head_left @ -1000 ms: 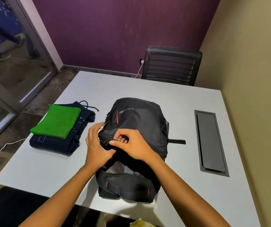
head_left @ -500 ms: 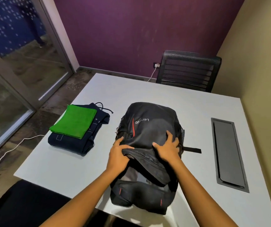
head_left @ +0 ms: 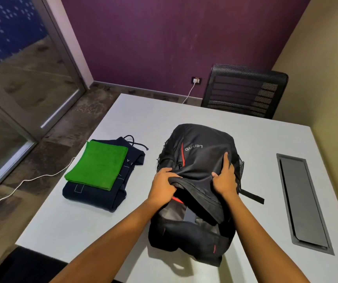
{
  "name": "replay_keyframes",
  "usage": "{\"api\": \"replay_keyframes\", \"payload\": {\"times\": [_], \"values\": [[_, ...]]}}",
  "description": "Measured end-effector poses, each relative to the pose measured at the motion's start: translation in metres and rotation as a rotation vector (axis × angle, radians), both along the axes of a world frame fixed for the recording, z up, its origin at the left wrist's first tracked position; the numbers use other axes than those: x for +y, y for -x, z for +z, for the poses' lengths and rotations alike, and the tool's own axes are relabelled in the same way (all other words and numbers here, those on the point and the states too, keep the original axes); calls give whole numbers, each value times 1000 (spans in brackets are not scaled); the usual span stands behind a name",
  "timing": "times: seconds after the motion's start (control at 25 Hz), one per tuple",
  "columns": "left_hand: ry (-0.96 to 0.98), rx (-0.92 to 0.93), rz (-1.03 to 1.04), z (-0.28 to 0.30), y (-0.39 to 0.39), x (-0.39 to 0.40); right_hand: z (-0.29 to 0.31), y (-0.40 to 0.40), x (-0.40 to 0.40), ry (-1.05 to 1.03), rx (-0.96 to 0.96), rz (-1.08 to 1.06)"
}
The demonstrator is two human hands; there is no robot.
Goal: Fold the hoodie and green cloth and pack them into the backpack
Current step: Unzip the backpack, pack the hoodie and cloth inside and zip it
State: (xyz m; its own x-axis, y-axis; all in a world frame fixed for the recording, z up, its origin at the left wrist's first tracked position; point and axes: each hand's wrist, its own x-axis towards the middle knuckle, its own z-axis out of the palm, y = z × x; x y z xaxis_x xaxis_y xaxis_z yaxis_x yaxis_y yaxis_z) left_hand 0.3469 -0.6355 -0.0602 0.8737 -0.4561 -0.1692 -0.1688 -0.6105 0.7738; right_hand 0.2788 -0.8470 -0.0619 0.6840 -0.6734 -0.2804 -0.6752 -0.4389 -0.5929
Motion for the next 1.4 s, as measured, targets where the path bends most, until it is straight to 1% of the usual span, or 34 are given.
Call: {"api": "replay_keyframes", "payload": {"times": [0.12,0.24,0.32,0.36,0.4,0.44,0.52,0.56,0.6,0.64,0.72,0.8,0.88,0.92,0.96,1.0,1.04,1.08,1.12,1.16,1.2,1.24,1.28,1.36,1.4], "values": [[-17,-18,-163,0,-17,7,-3,-20,9,32,-10,-161],[-27,-30,-452,1,-32,38,-1,-44,37,99,-132,-366],[-69,39,-582,6,-45,68,1,-65,60,204,-264,-360],[-54,77,-580,8,-48,79,4,-69,68,251,-341,-318],[-15,87,-506,7,-55,93,7,-79,80,282,-408,-263],[35,33,-371,3,-63,108,8,-91,93,295,-462,-207],[107,-132,22,-12,-81,137,11,-111,117,309,-532,-84],[108,-163,226,-17,-91,151,10,-122,130,315,-558,-18],[74,-149,407,-21,-101,164,7,-132,141,310,-583,51],[8,-117,570,-20,-110,175,4,-142,152,276,-606,124],[-96,-15,900,-21,-126,199,-9,-159,174,128,-610,301],[-72,129,1203,-17,-134,211,-22,-173,193,10,-547,487],[-8,317,1392,-8,-131,217,-38,-188,212,-29,-456,706],[39,429,1445,-22,-130,222,-45,-192,222,-20,-388,825],[99,579,1458,-43,-129,228,-53,-195,231,4,-308,929],[200,720,1413,-70,-129,235,-61,-195,239,40,-233,1011],[329,804,1359,-116,-128,244,-69,-194,245,74,-179,1064],[441,893,1335,-145,-125,249,-76,-192,249,95,-142,1092],[519,952,1351,-154,-121,249,-82,-190,251,103,-116,1103],[569,998,1370,-140,-116,245,-85,-188,251,107,-96,1107],[612,994,1350,-110,-111,236,-88,-188,251,112,-79,1111],[683,977,1269,-76,-110,230,-89,-188,250,120,-64,1116],[732,996,1192,-60,-110,228,-90,-188,250,130,-49,1119],[795,1081,1081,-67,-113,233,-88,-188,254,157,-19,1125],[819,1117,1062,-67,-115,237,-85,-188,256,165,-2,1128]]}}
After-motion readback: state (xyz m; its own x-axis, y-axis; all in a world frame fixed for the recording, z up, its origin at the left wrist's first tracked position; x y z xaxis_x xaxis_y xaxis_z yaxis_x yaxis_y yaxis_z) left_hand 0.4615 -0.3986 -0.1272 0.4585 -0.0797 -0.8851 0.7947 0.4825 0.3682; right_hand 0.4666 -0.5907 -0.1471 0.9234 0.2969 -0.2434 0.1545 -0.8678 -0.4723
